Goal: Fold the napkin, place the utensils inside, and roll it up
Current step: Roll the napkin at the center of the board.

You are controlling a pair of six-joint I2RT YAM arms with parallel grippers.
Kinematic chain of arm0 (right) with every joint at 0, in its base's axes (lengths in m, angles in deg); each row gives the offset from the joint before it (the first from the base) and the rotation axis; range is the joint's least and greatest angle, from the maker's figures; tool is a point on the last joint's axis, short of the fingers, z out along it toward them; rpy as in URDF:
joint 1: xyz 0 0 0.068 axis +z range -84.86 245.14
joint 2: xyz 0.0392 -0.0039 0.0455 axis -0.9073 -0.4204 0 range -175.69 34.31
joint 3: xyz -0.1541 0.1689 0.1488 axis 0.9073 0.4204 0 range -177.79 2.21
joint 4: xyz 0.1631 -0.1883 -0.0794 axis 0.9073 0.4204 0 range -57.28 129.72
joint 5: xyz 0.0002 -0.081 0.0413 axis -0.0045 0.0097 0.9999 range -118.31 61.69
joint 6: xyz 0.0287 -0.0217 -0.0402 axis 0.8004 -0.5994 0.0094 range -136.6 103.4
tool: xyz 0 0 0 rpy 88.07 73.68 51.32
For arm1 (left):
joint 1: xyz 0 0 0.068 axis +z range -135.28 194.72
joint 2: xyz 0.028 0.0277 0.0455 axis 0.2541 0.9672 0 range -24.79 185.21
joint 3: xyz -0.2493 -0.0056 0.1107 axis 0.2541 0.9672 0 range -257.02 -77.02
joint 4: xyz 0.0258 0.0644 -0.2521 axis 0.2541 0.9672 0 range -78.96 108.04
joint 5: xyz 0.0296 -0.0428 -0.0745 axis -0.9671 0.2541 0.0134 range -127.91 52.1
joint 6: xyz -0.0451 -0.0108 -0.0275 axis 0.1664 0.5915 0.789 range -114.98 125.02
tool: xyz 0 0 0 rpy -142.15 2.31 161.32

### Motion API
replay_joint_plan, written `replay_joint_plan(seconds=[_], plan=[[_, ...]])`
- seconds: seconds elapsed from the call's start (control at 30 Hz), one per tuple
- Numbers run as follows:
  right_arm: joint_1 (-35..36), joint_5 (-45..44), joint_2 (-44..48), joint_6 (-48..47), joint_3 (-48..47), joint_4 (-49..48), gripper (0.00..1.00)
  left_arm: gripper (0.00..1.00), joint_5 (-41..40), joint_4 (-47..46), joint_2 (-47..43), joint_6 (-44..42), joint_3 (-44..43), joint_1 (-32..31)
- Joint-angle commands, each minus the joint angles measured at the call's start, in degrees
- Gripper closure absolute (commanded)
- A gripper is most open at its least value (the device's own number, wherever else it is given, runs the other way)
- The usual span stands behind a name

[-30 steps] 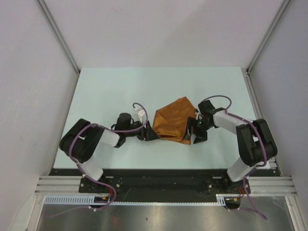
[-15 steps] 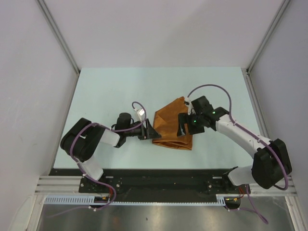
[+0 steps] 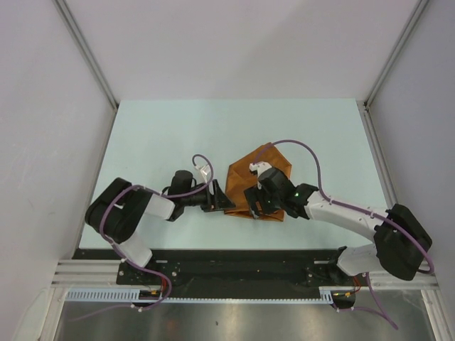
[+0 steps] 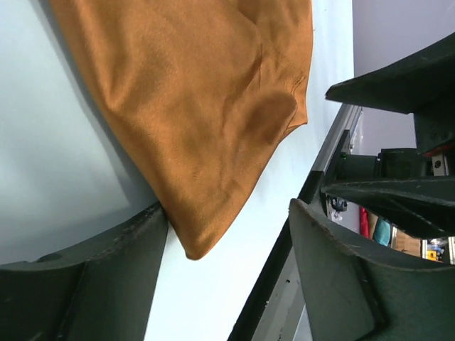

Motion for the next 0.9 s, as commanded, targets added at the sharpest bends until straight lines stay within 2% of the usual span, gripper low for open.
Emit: replay_joint_plan(seconds=[0.0, 0.03, 0.07, 0.23, 0.27, 0.33, 0.4, 0.43, 0.53, 0.63, 0.77, 0.87], plan=[[0.1, -3.0, 3.0, -1.3, 1.1, -5.2, 0.17, 0.28, -2.3, 0.0, -0.1, 2.2, 2.4, 0.2], [0.1, -3.0, 3.0, -1.5, 1.3, -5.6, 0.16, 0.30, -2.0, -0.9, 0.3, 3.5, 2.4, 0.2], [0.2, -3.0, 3.2, -1.6, 1.7, -5.9, 0.16, 0.37, -1.6, -1.9, 1.3, 4.3, 2.5, 0.2], [0.7, -3.4, 5.6, -4.4, 4.6, -9.6, 0.16, 0.49, 1.7, -9.0, 3.7, 9.7, 3.5, 0.2], [1.5, -3.5, 5.7, -5.9, 5.0, -10.6, 0.16, 0.56, 2.1, -9.7, 4.4, 10.4, 3.5, 0.2], [3.1, -4.9, 5.9, -7.7, 6.1, -13.3, 0.15, 0.63, 3.3, -11.1, 5.0, 12.6, 3.2, 0.2], [6.2, -8.8, 4.7, -10.3, 6.1, -14.9, 0.15, 0.74, 4.3, -11.5, 5.9, 14.4, 2.7, 0.2], [6.9, -9.9, 4.0, -11.1, 5.8, -15.4, 0.14, 0.84, 4.6, -11.5, 6.0, 14.9, 2.4, 0.2], [9.6, -12.3, 0.5, -13.0, 4.6, -17.1, 0.14, 0.94, 5.2, -12.1, 6.2, 17.4, 1.8, 0.2], [12.8, -15.5, -2.8, -15.3, 3.8, -19.0, 0.13, 1.00, 5.2, -12.2, 6.4, 19.3, 1.4, 0.4], [16.1, -18.2, -7.0, -18.2, 1.6, -19.2, 0.14, 1.00, 6.0, -15.3, 7.9, 23.2, 1.4, 0.9], [18.3, -21.2, -10.2, -20.2, 0.5, -21.5, 0.13, 1.00, 7.0, -20.9, 10.0, 27.6, 2.0, 1.4]])
